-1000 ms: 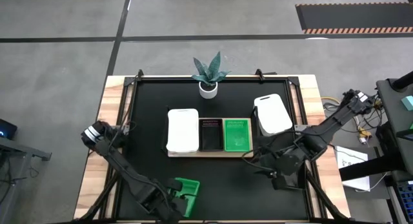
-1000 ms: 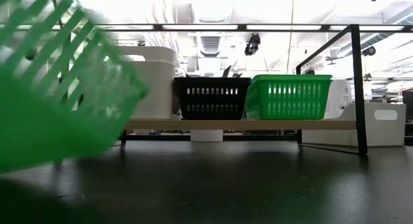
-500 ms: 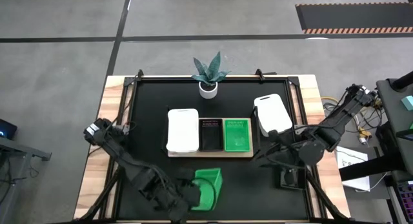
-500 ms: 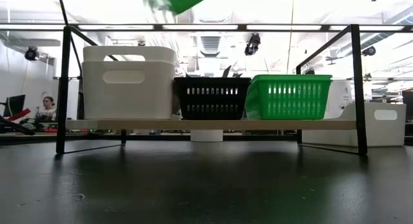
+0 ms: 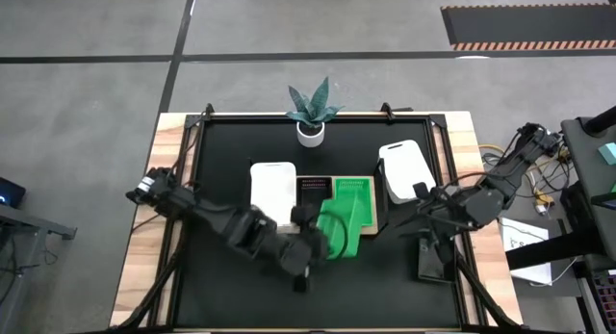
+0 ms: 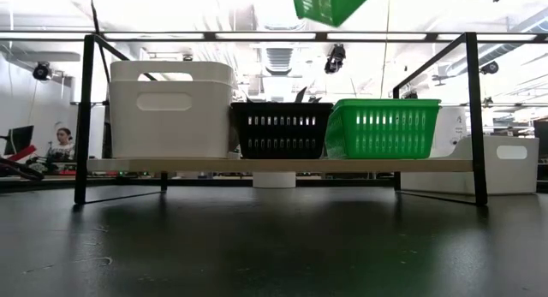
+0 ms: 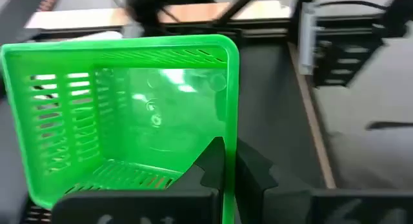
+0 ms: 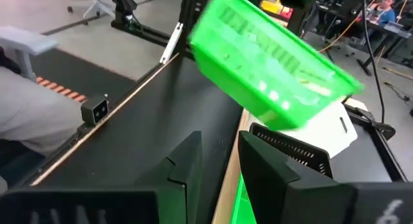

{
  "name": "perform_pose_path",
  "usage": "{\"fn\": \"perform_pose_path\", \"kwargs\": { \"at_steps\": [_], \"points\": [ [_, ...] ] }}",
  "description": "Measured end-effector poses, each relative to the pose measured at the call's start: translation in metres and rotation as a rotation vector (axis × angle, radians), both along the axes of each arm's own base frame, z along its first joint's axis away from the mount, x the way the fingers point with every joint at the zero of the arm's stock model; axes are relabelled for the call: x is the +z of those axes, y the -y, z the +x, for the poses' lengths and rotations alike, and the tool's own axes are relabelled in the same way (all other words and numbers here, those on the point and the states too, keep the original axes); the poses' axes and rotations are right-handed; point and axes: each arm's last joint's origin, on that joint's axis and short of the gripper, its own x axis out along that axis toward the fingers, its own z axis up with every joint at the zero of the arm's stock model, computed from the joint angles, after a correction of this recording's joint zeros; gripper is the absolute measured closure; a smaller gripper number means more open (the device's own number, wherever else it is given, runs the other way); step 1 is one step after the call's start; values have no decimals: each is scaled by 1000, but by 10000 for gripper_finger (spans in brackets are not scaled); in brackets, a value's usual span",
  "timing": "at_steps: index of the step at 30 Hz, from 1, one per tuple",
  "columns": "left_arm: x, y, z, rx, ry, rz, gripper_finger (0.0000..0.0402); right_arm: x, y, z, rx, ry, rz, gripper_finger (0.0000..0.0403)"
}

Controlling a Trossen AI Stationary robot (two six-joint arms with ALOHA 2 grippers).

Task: Stack baskets on shelf by color
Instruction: Stack the green bin on top of the other green bins on the shelf

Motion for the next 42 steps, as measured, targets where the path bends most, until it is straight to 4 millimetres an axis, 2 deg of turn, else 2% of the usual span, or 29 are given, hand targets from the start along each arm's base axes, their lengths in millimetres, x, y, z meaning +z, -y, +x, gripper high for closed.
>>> {"fn": "perform_pose_path", "kwargs": {
  "at_steps": [8, 14, 20, 26, 42],
  "points": [
    [-9, -41, 23, 73, 43, 127, 402, -6, 4, -4, 6, -1, -8, 321],
    [-36, -57, 35, 115, 46, 132, 402, -6, 3, -4, 7, -2, -11, 318],
    [-70, -64, 43, 136, 81, 120, 402, -7, 4, -4, 7, -5, -15, 321],
    [-93, -70, 42, 148, 47, 132, 402, -7, 4, -4, 7, -9, -19, 328],
    [-116, -71, 50, 156, 20, 144, 398, -8, 3, -4, 3, -16, -11, 330]
  ]
}}
